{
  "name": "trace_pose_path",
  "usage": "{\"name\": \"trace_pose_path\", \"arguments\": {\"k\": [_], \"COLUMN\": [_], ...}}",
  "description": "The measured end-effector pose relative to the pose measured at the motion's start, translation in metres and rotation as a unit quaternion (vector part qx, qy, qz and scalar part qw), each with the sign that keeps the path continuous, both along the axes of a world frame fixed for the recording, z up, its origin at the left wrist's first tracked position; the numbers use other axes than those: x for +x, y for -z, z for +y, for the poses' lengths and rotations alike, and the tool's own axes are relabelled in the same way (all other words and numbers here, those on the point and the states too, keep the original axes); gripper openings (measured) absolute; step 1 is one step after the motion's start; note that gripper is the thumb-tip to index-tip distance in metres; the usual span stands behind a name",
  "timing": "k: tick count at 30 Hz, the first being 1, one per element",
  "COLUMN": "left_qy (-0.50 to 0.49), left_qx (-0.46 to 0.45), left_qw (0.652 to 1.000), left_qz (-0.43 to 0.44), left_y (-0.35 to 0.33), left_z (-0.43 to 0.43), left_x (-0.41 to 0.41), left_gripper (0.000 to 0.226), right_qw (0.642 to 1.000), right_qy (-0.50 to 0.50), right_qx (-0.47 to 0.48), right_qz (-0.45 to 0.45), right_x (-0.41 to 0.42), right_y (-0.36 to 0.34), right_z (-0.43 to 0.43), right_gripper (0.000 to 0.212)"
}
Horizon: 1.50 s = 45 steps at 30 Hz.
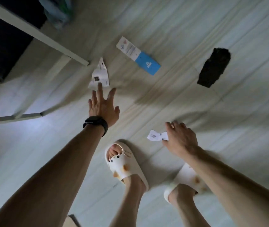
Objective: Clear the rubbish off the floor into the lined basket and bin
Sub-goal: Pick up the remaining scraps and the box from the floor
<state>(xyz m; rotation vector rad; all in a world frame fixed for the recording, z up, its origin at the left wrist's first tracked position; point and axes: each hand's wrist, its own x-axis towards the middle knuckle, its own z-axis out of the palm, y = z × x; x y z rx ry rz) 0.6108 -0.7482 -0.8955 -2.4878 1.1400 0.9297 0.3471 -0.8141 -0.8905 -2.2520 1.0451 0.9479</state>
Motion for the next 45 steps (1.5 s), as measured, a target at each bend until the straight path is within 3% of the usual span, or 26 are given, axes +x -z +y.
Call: {"name": "trace_pose_path", "arguments": {"k": [4, 9, 12, 15, 20, 24, 28, 31, 36, 38, 42, 45], "left_qy": [-0.019, -0.002, 0.023, 0.007, -0.074, -0.111, -0.106, -0.097, -0.081, -0.069, -0.013, -0.007], "left_qx": [-0.035, -0.057, -0.062, -0.056, -0.084, -0.109, -0.082, -0.054, -0.039, -0.047, -0.069, -0.084], "left_qw": [0.999, 0.998, 0.998, 0.998, 0.993, 0.987, 0.989, 0.992, 0.996, 0.996, 0.995, 0.993], "left_qz": [-0.023, -0.012, -0.016, -0.018, -0.037, -0.037, -0.063, -0.052, -0.006, 0.026, 0.073, 0.078], "left_y": [0.042, 0.053, 0.044, 0.039, 0.043, 0.051, 0.056, 0.052, 0.041, 0.032, 0.017, 0.019], "left_z": [0.001, 0.004, 0.003, -0.004, -0.021, -0.019, -0.02, -0.015, -0.02, -0.031, -0.066, -0.092], "left_x": [0.026, 0.033, 0.023, 0.017, 0.025, 0.029, 0.036, 0.032, -0.003, -0.021, -0.053, -0.066], "left_gripper": [0.075, 0.065, 0.051, 0.042, 0.05, 0.06, 0.039, 0.023, 0.027, 0.03, 0.037, 0.033], "right_qw": [0.996, 0.996, 1.0, 0.986, 0.942, 0.948, 0.967, 0.943, 0.887, 0.886, 0.833, 0.857], "right_qy": [-0.089, -0.089, -0.012, 0.111, 0.178, 0.216, 0.158, 0.263, 0.375, 0.392, 0.492, 0.488], "right_qx": [-0.021, -0.007, 0.013, 0.021, -0.076, -0.066, -0.125, -0.101, -0.049, -0.068, -0.117, -0.1], "right_qz": [0.023, 0.015, -0.023, -0.123, -0.273, -0.224, -0.156, -0.178, -0.265, -0.239, -0.222, -0.13], "right_x": [0.002, 0.007, 0.015, 0.04, 0.11, 0.157, 0.165, 0.141, 0.057, 0.029, -0.009, -0.011], "right_y": [0.037, 0.043, 0.041, 0.036, 0.043, 0.065, 0.08, 0.075, 0.039, 0.029, 0.023, 0.038], "right_z": [0.015, 0.013, -0.003, -0.029, -0.1, -0.142, -0.134, -0.114, -0.106, -0.119, -0.17, -0.199], "right_gripper": [0.031, 0.013, 0.01, 0.015, 0.014, 0.02, 0.032, 0.027, 0.019, 0.007, 0.038, 0.031]}}
